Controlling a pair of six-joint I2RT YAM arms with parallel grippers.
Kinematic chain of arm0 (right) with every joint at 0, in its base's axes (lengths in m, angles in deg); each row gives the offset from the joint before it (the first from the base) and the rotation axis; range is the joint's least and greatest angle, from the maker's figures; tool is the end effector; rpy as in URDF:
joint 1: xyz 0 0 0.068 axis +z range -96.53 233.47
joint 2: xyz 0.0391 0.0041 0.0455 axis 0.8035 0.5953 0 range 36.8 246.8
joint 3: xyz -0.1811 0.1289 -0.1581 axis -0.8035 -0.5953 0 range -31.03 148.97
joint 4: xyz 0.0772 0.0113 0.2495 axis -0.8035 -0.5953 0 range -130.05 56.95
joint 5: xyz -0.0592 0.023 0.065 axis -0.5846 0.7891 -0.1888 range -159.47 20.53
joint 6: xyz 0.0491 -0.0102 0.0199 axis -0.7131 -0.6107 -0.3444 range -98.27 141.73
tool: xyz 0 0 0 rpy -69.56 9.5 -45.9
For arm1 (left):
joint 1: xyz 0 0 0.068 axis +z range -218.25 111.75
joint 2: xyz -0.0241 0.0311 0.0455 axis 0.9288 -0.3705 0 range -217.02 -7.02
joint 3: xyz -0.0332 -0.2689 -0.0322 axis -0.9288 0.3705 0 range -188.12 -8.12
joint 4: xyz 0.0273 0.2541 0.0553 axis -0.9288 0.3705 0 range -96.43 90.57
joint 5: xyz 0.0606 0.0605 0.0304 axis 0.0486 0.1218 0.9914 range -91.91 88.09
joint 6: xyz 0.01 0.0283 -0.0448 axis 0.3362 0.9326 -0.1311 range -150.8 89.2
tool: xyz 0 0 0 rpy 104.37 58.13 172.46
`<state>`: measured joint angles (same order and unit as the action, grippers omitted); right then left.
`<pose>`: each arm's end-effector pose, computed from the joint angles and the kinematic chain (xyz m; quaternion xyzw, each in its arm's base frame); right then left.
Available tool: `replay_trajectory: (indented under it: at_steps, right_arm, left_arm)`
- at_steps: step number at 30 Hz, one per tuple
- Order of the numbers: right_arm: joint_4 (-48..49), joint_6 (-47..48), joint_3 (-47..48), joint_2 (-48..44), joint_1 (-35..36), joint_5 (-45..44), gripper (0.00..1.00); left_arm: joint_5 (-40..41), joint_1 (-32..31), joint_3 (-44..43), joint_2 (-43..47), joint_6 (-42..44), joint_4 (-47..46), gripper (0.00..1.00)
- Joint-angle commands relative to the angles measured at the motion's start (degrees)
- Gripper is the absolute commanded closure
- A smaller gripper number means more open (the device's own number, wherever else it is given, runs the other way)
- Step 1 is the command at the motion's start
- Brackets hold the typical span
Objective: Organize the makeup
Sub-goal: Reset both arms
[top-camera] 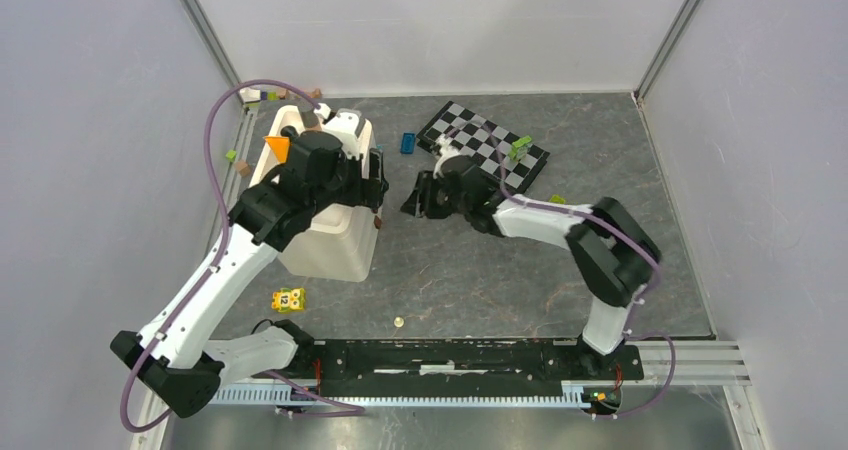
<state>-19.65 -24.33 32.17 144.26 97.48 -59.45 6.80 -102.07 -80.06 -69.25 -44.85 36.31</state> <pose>0.2907 0.2894 0.1813 -0.0276 0.8671 0.4015 0.2937 0.1857 -0.1179 0.3881 0.1148 0.8697 -0.1318 0.4617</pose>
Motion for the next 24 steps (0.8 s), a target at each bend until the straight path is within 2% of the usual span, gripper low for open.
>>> replay_trajectory:
  at_steps: [1, 4, 6, 9, 10, 14, 17, 24]
  right_arm:
    - [-12.02, 16.59, -1.04, -14.04, -3.99, -6.46, 0.52]
    - [-23.02, 26.42, -2.74, -21.21, -5.16, -10.31, 0.48]
    - [-28.02, 31.13, -4.52, -25.89, -5.25, -14.19, 0.39]
    - [-34.40, 34.83, -7.72, -33.19, -5.30, -17.77, 0.21]
    - [-36.01, 34.98, -8.77, -35.27, -5.27, -18.47, 0.04]
    - [-39.73, 33.82, -13.93, -44.88, -5.29, -19.60, 0.02]
    - [-42.69, 32.94, -17.10, -51.22, -5.35, -21.08, 0.02]
    - [-45.40, 33.72, -20.18, -63.05, -5.38, -26.42, 0.02]
  left_arm:
    - [1.16, -0.02, -8.14, -0.25, 3.48, 3.07, 0.13]
    - [2.04, 0.05, -10.20, 1.12, 3.50, 4.42, 0.11]
    - [2.50, -0.03, -10.20, 2.58, 3.20, 5.27, 0.10]
    - [2.64, 0.03, -9.23, 5.45, 2.11, 6.92, 0.09]
    - [2.51, 0.00, -8.68, 6.55, 1.56, 7.44, 0.09]
    - [1.49, 0.05, -6.84, 10.55, -0.81, 9.92, 0.08]
    - [2.00, 0.06, -5.65, 13.98, -2.86, 12.08, 0.00]
    - [4.07, 0.00, -2.34, 20.56, -7.83, 16.20, 0.00]
